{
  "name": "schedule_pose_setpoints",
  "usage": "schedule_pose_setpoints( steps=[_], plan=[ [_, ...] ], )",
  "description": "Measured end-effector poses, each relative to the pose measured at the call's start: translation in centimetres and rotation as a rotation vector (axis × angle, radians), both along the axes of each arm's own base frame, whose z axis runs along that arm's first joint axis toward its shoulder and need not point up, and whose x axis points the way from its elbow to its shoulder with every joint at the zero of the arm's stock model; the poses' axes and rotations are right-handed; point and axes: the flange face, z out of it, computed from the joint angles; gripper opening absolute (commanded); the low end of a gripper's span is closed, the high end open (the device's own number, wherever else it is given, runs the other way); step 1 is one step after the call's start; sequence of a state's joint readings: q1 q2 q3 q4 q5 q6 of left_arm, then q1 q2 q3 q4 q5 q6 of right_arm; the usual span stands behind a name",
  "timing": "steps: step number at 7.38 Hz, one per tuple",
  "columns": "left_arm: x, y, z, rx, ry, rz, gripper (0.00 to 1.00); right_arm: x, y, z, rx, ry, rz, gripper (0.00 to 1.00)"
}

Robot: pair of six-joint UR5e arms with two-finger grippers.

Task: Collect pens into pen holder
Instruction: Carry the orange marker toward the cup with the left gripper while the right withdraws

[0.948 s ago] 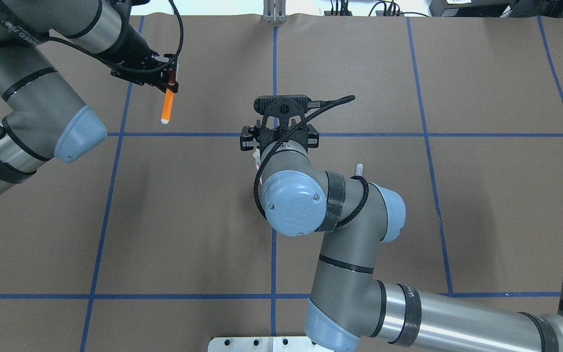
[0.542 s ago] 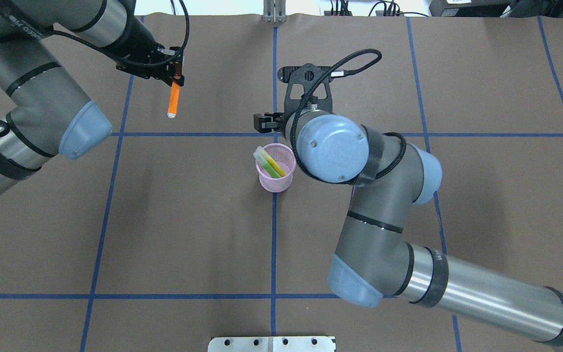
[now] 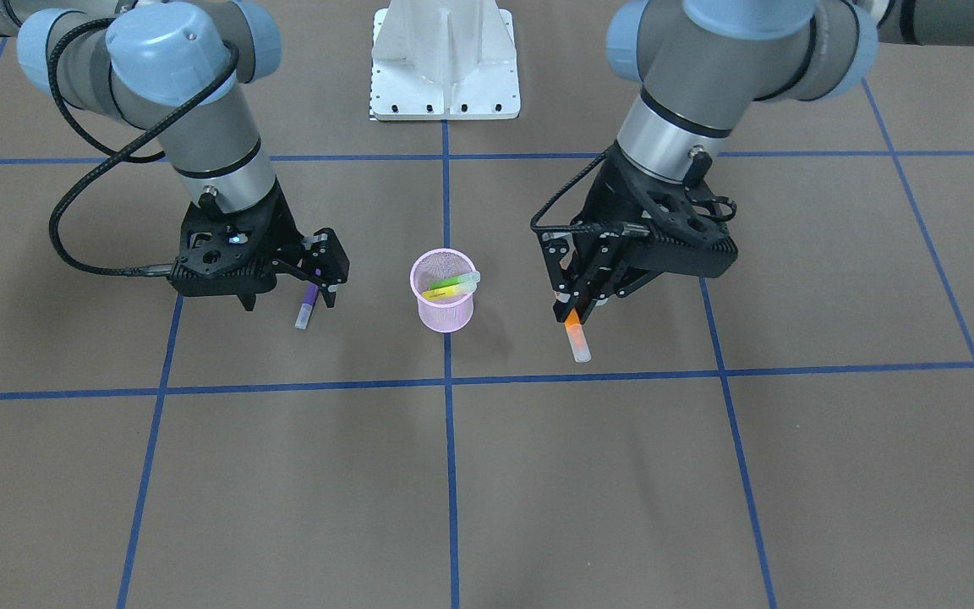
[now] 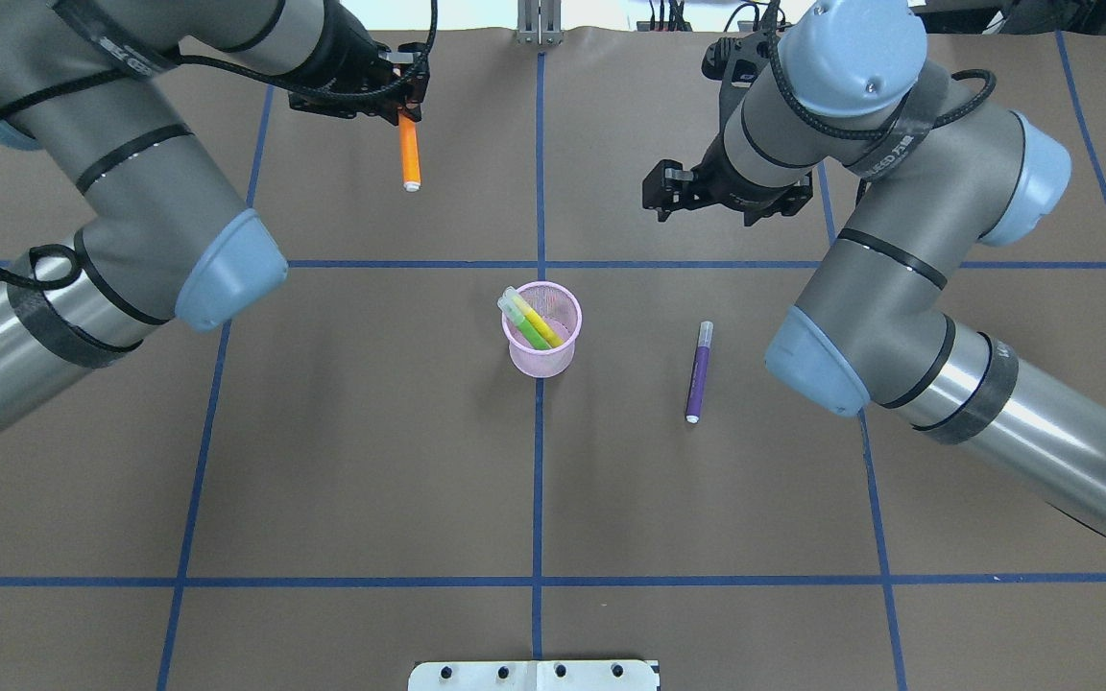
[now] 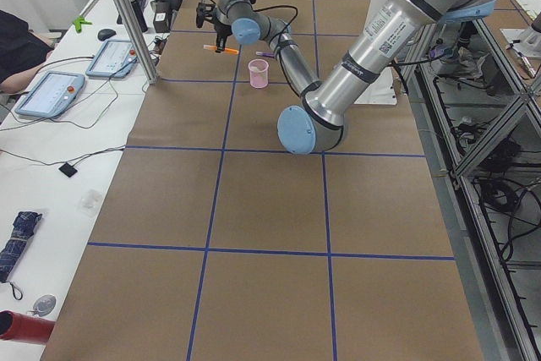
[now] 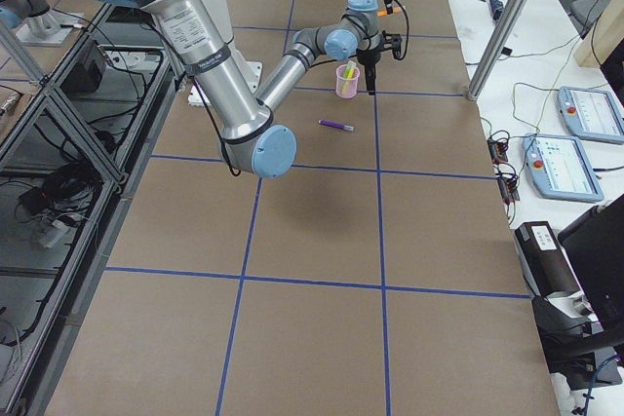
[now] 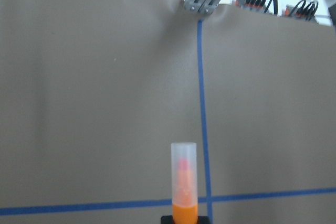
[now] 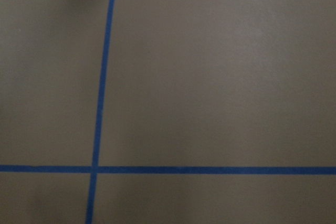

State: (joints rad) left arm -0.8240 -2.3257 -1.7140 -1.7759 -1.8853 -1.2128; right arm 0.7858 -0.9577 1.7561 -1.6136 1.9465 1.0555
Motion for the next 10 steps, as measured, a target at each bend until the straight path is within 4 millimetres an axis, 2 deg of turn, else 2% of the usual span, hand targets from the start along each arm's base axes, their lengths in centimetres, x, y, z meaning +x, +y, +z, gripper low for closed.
schedule_pose_setpoints(
  steps=[2,4,7,8,10],
  plan=[
    [6.4,4.7,-0.9,0.045,-0.027,-0.149,0.0,-0.2,-0.6,2.2,-0.064,0.037,-0.019,1.0],
    [11.7,9.5,-1.4,0.091,-0.037,-0.268,0.0,-0.6,-0.5,3.3,-0.116,0.029,-0.048,1.0],
    [15.4,14.0,-1.5,0.172,-0.062,-0.414,0.0,-1.3,-0.9,4.7,-0.149,0.034,-0.061,1.0],
    [16.5,14.8,-1.2,0.189,-0.078,-0.434,0.0,-1.4,-0.9,4.9,-0.153,0.037,-0.063,1.0],
    [18.9,14.8,-1.1,0.2,-0.112,-0.45,0.0,-1.6,-1.0,5.2,-0.157,0.04,-0.064,1.0]
  ],
)
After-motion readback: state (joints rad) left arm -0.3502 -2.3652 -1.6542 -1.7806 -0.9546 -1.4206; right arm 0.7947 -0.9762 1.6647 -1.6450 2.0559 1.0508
